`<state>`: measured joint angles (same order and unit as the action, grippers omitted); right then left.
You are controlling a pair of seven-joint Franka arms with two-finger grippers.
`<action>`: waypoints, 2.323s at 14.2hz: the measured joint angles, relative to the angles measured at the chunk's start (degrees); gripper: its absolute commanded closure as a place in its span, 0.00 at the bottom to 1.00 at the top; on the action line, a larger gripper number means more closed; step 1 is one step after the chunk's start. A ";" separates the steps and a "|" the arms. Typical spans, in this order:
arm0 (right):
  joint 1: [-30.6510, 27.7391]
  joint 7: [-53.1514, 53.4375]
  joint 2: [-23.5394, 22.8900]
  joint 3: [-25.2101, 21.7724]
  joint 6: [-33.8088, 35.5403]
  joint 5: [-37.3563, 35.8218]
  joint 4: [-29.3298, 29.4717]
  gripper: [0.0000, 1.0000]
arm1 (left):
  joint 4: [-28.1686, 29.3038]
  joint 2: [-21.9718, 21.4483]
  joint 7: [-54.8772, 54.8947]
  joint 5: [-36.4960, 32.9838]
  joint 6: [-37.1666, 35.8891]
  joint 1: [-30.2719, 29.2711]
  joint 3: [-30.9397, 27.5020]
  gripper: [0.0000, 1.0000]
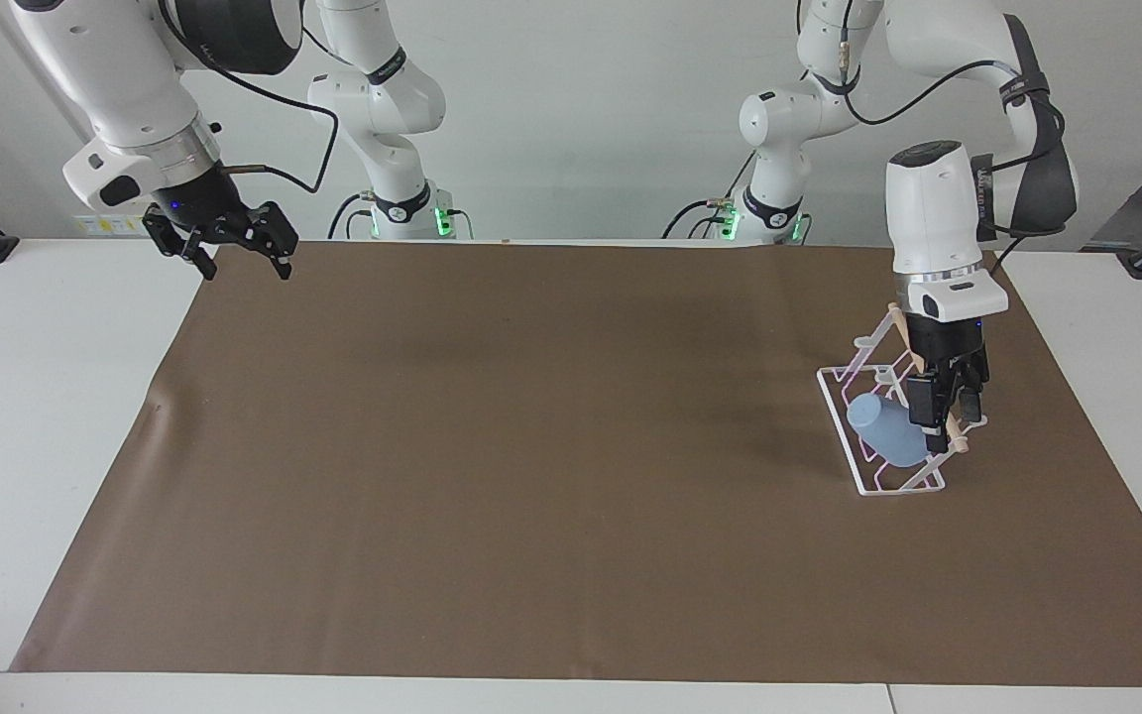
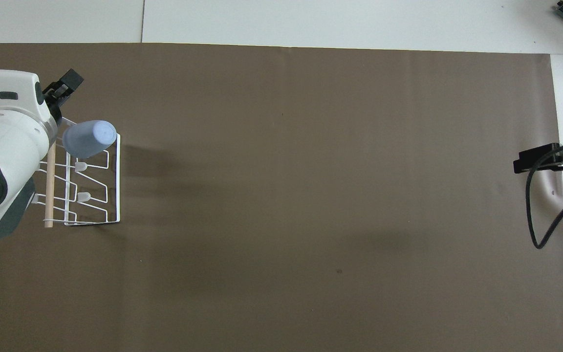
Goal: Hang cup on cup holder
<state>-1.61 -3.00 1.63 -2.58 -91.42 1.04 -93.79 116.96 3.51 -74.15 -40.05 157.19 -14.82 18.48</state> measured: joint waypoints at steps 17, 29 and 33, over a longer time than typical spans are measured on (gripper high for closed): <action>0.00 0.00 0.00 0.00 0.00 0.00 0.00 0.00 | -13.61 2.35 33.85 24.27 -24.13 -0.03 1.37 0.00; 0.00 0.00 0.00 0.00 0.00 0.00 0.00 0.00 | -24.35 -2.29 66.83 34.21 -61.12 -0.58 1.96 0.00; 0.00 0.00 0.00 0.00 0.00 0.00 0.00 0.00 | -24.00 -3.97 67.80 35.64 -63.87 -0.53 2.15 0.00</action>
<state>-1.61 -3.00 1.63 -2.58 -91.42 1.04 -93.79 92.96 -0.46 -6.34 -4.41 93.32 -15.35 20.63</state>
